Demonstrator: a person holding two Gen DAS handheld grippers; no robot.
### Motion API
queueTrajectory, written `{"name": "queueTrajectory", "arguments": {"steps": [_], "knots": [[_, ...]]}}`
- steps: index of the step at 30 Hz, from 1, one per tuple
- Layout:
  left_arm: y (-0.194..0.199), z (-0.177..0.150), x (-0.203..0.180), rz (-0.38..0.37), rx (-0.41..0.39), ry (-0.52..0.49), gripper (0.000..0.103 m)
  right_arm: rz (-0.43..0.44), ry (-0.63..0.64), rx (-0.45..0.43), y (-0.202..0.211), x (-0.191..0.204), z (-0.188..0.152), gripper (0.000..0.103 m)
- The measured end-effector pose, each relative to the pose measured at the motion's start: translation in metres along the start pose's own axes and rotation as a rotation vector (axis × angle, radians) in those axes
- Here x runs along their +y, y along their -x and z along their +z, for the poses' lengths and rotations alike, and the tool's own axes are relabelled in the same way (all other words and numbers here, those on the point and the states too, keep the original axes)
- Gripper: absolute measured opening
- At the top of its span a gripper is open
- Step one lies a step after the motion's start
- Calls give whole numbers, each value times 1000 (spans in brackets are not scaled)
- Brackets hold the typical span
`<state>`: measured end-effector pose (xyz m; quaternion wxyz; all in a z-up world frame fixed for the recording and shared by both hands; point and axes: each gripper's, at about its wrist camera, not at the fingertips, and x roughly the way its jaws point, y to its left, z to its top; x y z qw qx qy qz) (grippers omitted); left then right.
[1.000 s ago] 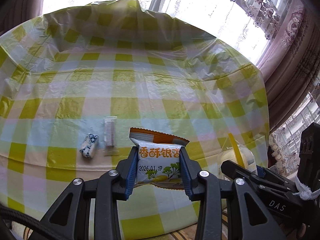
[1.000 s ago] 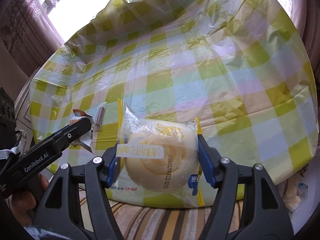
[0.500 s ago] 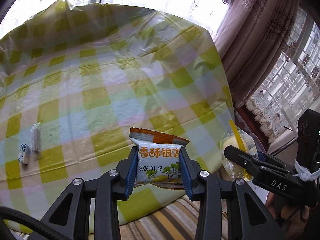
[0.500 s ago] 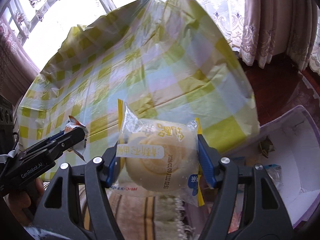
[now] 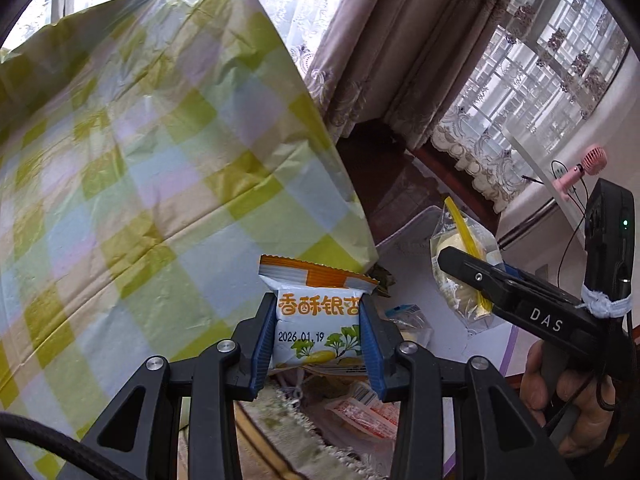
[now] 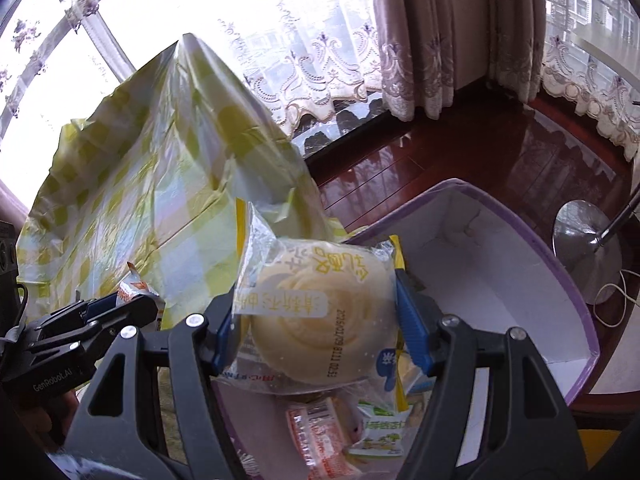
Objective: Organize snacks
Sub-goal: 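Open both tools to drop the packet and bun into the white box, then move both open tools back over the last two small snacks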
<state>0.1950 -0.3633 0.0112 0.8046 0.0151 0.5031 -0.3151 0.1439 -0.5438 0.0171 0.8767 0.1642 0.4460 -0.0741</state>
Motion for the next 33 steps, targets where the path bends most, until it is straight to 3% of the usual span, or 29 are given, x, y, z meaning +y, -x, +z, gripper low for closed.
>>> {"name": "queueTrajectory", "arguments": {"steps": [8, 10, 13, 16, 27, 33], "knots": [[-29, 13, -43, -74, 28, -70, 40, -55, -73, -33, 7, -40, 11, 70], [-33, 17, -52, -123, 27, -80, 41, -68, -83, -42, 9, -45, 14, 70], [-36, 24, -61, -182, 23, -80, 48, -104, -88, -58, 13, -52, 17, 72], [-33, 25, -65, -180, 3, -88, 54, -111, -89, -74, 17, -56, 20, 73], [-19, 24, -41, -158, -23, -30, 54, -93, -66, -63, 18, -41, 19, 73], [-7, 19, -16, -106, -53, 19, 54, -78, -31, -41, 16, -22, 16, 75]]}}
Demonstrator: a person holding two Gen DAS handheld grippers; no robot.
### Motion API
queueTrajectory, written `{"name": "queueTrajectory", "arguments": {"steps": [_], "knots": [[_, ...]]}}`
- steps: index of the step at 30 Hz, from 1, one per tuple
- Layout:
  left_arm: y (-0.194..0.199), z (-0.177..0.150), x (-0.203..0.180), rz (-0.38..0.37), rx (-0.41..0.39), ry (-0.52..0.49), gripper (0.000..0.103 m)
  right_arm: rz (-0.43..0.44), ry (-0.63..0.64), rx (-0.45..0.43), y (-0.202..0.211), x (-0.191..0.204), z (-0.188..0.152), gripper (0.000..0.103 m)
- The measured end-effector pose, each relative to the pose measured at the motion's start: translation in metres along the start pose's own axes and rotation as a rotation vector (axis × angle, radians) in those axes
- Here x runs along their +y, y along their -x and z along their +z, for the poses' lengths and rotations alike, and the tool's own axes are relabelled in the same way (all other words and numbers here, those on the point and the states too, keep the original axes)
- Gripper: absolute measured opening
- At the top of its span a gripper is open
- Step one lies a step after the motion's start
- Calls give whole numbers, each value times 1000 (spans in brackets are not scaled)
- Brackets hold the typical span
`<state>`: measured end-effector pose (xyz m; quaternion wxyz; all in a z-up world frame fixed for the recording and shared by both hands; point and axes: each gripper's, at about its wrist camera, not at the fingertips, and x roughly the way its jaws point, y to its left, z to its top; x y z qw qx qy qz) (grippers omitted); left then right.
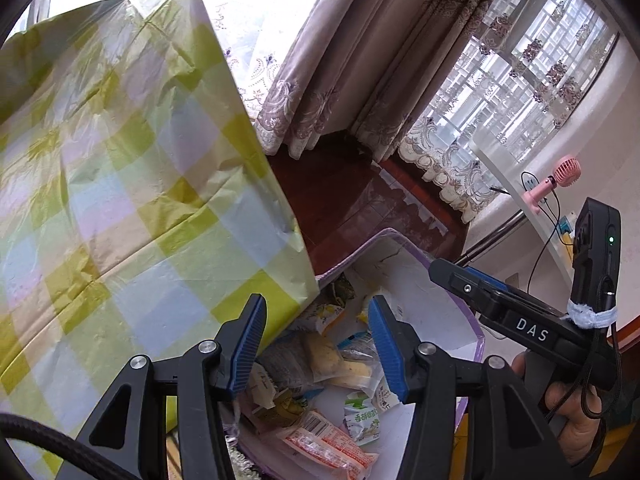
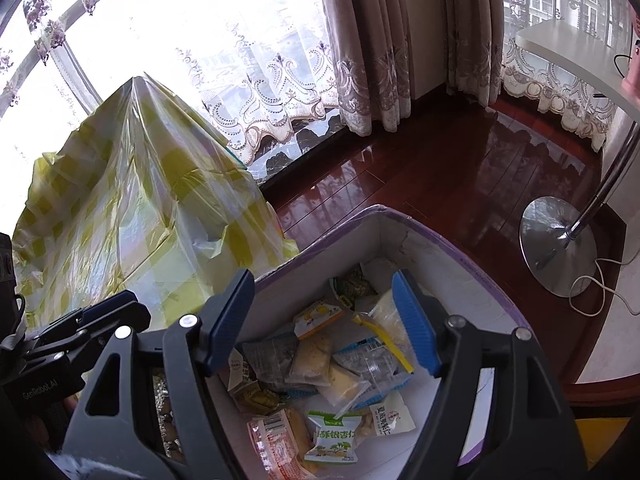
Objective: Organize snacks
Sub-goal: 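Move both open tools back over the last two small snacks, then grasp the blue-white candy with left tool while right tool grasps the clear stick packet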
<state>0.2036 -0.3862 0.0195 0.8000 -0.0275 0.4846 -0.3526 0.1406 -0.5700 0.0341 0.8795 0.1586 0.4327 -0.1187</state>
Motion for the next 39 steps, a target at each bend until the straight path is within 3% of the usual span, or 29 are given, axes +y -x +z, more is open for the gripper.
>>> {"name": "queueTrajectory", "arguments": {"steps": [15, 27, 33, 39], "knots": [[75, -27, 104, 139, -122, 162, 54, 84, 178, 52, 1, 94, -17, 76], [159, -82, 210, 336, -229, 348, 53, 199, 333, 92, 3, 194, -42, 76], [189, -113, 265, 421, -224, 452, 37, 251, 405, 117, -1, 243, -57, 77], [203, -124, 292, 508, -207, 436, 37, 277, 474, 146, -11, 289, -74, 77]]}}
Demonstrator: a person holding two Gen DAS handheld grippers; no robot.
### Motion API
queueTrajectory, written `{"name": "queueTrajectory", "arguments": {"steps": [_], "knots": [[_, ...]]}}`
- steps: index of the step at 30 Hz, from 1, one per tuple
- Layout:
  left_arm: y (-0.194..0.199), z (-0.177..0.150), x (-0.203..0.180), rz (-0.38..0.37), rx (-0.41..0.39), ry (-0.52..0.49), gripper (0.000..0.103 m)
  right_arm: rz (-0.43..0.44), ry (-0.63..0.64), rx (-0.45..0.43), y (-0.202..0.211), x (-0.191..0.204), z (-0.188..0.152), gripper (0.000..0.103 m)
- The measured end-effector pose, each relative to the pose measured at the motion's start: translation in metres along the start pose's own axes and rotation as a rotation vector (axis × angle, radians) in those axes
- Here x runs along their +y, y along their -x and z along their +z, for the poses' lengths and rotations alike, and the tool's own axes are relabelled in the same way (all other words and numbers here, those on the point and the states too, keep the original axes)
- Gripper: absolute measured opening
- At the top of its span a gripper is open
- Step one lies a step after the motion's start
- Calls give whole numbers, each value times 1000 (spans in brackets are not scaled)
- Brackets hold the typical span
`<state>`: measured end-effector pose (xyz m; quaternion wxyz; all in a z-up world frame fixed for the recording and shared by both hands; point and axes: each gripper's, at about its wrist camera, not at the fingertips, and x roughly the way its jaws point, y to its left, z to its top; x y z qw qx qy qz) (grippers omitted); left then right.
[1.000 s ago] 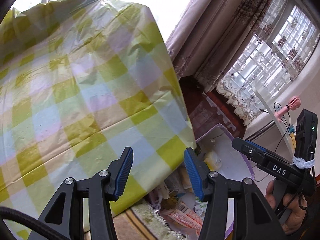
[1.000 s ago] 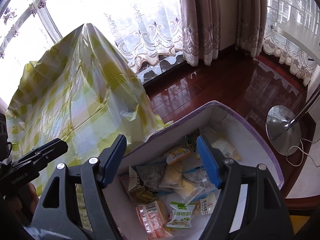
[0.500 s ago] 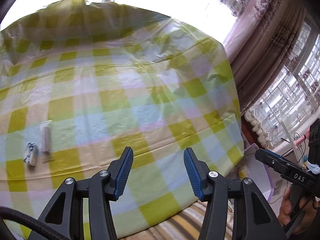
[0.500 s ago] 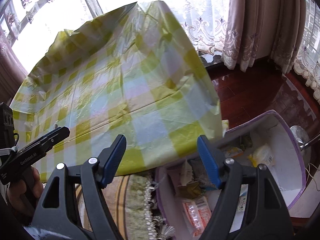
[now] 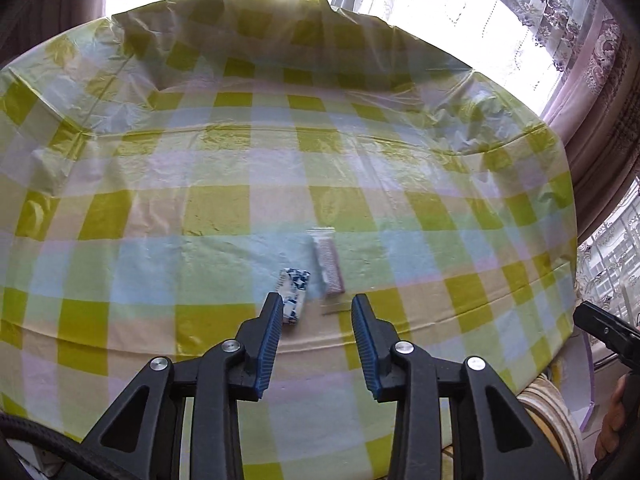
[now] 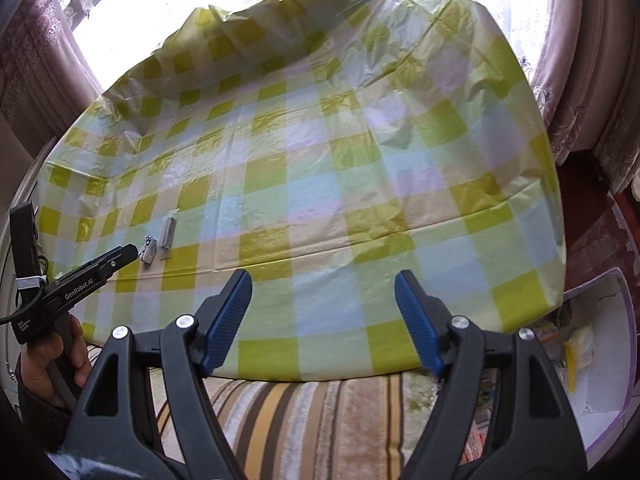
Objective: Organize snacks
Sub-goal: 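Grasp the blue-white candy with left tool while right tool grasps the clear stick packet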
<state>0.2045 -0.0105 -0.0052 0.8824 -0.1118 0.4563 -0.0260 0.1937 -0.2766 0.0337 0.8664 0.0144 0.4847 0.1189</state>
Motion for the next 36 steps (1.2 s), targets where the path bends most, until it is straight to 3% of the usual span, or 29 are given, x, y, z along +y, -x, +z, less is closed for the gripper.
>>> {"name": "queueTrajectory", "arguments": {"steps": [4, 14, 20, 36], "knots": [[-14, 1, 9, 16, 39, -22, 32, 20, 41, 24, -17, 25, 2, 77], [-38, 5, 9, 51, 88, -95, 32, 74, 111, 67, -52, 77, 6, 77], [-42, 7, 8, 67, 76, -127, 22, 78, 139, 78, -67, 94, 9, 77], [-20, 4, 68, 97, -40, 156, 21, 97, 271, 91, -112, 166, 15, 76]]}}
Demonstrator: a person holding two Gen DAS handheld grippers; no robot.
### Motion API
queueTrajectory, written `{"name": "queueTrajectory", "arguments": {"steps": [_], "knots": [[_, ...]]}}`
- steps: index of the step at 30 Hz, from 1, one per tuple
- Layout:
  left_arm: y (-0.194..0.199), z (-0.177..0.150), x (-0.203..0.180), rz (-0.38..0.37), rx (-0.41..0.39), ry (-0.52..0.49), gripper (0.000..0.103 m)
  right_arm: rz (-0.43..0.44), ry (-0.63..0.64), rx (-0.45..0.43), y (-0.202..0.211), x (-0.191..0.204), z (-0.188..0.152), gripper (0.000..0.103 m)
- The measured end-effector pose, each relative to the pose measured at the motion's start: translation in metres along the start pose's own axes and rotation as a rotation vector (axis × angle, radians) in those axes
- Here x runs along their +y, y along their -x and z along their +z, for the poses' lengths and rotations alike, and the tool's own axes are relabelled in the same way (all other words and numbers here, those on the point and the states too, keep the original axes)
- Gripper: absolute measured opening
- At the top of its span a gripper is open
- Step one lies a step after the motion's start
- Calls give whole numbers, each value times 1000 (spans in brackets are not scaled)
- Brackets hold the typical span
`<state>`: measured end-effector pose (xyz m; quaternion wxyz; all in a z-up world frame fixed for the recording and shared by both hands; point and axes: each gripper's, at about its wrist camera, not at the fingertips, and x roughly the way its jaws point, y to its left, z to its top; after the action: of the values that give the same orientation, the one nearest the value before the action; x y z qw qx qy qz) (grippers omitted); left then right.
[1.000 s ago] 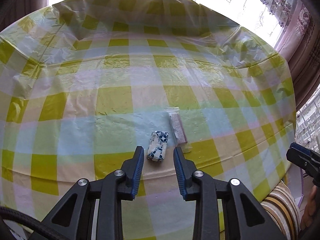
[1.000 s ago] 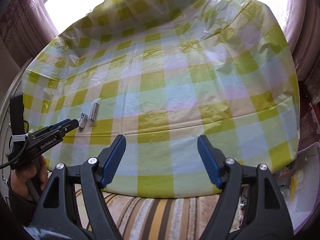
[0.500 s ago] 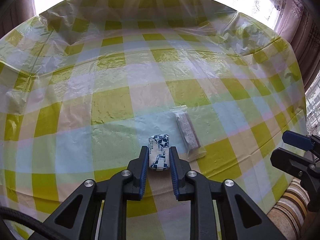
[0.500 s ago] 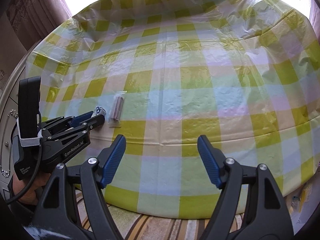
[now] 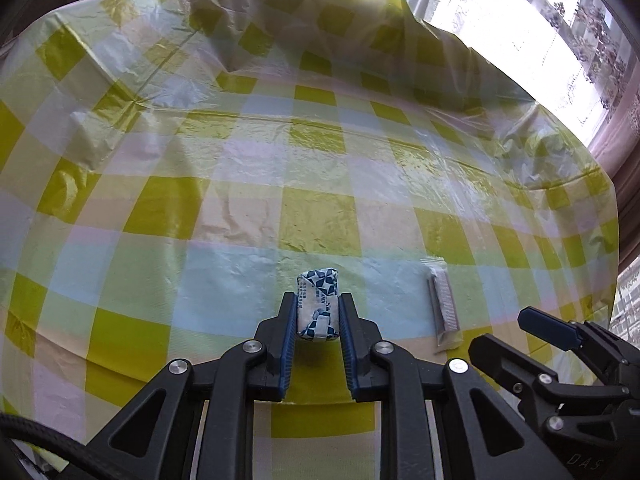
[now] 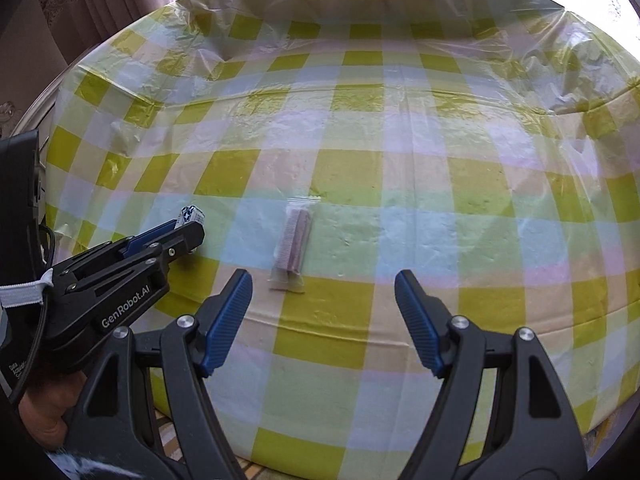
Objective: Organize snacks
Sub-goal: 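Grasp the blue-white candy with left tool while right tool grasps the clear stick packet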
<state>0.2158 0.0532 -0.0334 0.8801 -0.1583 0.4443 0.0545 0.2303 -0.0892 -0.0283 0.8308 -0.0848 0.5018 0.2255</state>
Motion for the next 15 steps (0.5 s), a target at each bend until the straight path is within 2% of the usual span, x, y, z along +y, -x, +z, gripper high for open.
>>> {"name": "queueTrajectory", "arguments": {"steps": [3, 6, 13, 15], "knots": [[4, 0, 9, 9, -18, 41, 21, 0, 14, 1, -9, 10, 4, 76], [5, 0, 14, 7, -22, 64, 21, -4, 18, 3, -18, 16, 8, 71], [6, 0, 13, -2, -26, 68, 21, -42, 55, 28, -35, 28, 11, 46], [6, -1, 13, -3, -25, 70, 21, -61, 67, 22, -37, 30, 11, 42]]}}
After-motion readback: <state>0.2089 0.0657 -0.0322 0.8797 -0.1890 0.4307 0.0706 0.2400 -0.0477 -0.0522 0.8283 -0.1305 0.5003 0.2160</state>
